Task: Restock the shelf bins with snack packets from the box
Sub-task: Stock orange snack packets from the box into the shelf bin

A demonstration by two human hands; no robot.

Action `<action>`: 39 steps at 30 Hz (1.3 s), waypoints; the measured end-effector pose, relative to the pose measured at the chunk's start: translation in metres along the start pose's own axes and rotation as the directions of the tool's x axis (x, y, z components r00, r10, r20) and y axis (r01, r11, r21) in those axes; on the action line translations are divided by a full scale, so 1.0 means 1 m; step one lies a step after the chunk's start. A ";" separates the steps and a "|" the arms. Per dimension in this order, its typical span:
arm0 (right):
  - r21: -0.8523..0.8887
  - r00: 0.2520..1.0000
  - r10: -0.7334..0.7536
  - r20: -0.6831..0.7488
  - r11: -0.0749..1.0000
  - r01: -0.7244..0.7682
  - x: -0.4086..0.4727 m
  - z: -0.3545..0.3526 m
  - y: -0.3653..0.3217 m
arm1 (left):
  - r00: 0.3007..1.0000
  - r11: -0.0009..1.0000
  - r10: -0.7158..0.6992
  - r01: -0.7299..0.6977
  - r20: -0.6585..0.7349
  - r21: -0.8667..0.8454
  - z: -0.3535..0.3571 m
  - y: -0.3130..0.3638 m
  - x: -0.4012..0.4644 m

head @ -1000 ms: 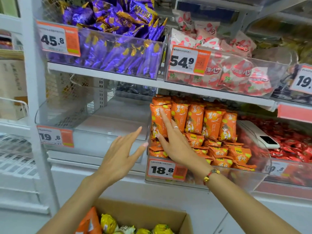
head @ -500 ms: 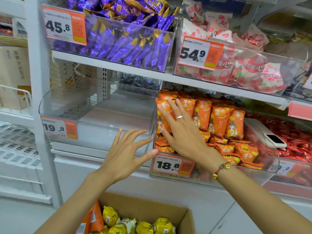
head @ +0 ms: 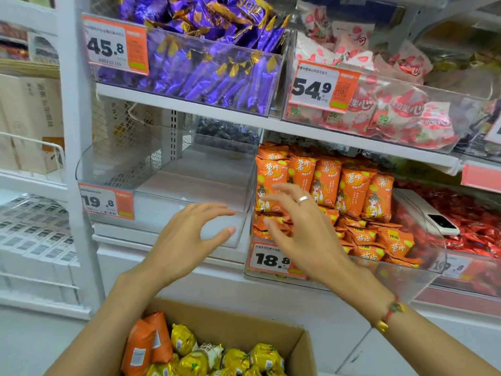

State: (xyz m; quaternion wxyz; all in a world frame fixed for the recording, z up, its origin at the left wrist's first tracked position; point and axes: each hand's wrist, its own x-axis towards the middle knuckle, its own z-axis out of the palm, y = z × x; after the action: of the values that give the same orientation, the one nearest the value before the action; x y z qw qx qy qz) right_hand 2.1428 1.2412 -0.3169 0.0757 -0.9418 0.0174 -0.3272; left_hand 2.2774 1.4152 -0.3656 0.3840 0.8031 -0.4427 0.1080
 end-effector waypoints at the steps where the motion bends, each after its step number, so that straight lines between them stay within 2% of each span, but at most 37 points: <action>1: 0.023 1.000 -0.025 0.018 0.999 0.025 -0.008 -0.003 -0.007 | 1.000 1.000 -0.017 0.017 -0.019 -0.012 -0.006 -0.002 -0.008; 4: 0.088 0.978 -0.008 0.207 0.996 -0.011 -0.031 0.002 -0.027 | 0.986 0.989 -0.144 0.140 -0.079 -0.055 -0.015 -0.012 -0.048; 8: 0.071 0.830 0.057 0.555 0.991 -0.115 -0.053 0.048 -0.035 | 0.912 0.928 -0.372 0.371 -0.172 -0.036 -0.002 -0.046 -0.119; 9: 0.089 0.779 0.064 0.624 0.984 -0.152 -0.060 0.065 -0.033 | 0.872 0.892 -0.448 0.452 -0.198 -0.030 0.004 -0.055 -0.138; 11: 0.094 0.680 0.075 0.729 0.974 -0.208 -0.078 0.106 -0.032 | 0.746 0.768 -0.628 0.640 -0.223 -0.024 0.017 -0.072 -0.173; 13: 0.081 0.621 0.097 0.778 0.965 -0.251 -0.100 0.147 -0.036 | 0.627 0.633 -0.766 0.774 -0.143 0.006 0.030 -0.087 -0.202; 15: 0.092 0.598 0.117 0.793 0.947 -0.307 -0.118 0.181 -0.048 | 0.559 0.558 -0.829 0.828 -0.019 0.058 0.041 -0.101 -0.222; 16: 0.105 0.594 0.121 0.795 0.938 -0.332 -0.124 0.195 -0.056 | 0.533 0.532 -0.846 0.842 0.016 0.087 0.045 -0.107 -0.228; 18: 0.119 0.603 0.135 0.786 0.924 -0.362 -0.128 0.222 -0.071 | 0.527 0.526 -0.849 0.838 0.029 0.146 0.053 -0.113 -0.234; 20: 0.140 0.646 0.142 0.750 0.921 -0.364 -0.125 0.244 -0.084 | 0.542 0.536 -0.840 0.830 0.000 0.156 0.058 -0.112 -0.234; 23: 0.150 0.722 0.137 0.678 0.936 -0.318 -0.112 0.276 -0.100 | 0.528 0.520 -0.848 0.845 -0.045 0.124 0.060 -0.112 -0.230; 27: 0.014 0.701 0.211 0.682 0.954 -0.300 -0.100 0.306 -0.111 | 0.520 0.517 -0.852 0.854 -0.061 0.052 0.057 -0.120 -0.230; 29: 0.007 0.703 0.254 0.664 0.939 -0.345 -0.101 0.313 -0.119 | 0.503 0.504 -0.862 0.864 -0.060 0.000 0.057 -0.123 -0.231; 34: 0.115 0.710 0.303 0.636 0.872 -0.475 -0.114 0.311 -0.132 | 0.540 0.557 -0.824 0.828 -0.174 -0.067 0.055 -0.115 -0.221; 36: 0.194 0.709 0.342 0.617 0.807 -0.558 -0.116 0.300 -0.128 | 0.511 0.539 -0.830 0.837 -0.221 -0.089 0.051 -0.109 -0.217; 38: 0.286 0.738 0.352 0.576 0.758 -0.586 -0.117 0.281 -0.121 | 0.477 0.500 -0.861 0.857 -0.179 -0.123 0.049 -0.103 -0.210; 39: 0.339 0.771 0.332 0.543 0.753 -0.563 -0.118 0.269 -0.118 | 0.455 0.465 -0.885 0.863 -0.096 -0.199 0.050 -0.100 -0.204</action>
State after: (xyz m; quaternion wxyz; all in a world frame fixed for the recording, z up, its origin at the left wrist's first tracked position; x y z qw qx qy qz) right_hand 2.2146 1.4026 -0.5794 0.3888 -0.9069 0.1488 -0.0644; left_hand 2.2293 1.5393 -0.5564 0.4722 0.8772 0.0653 -0.0573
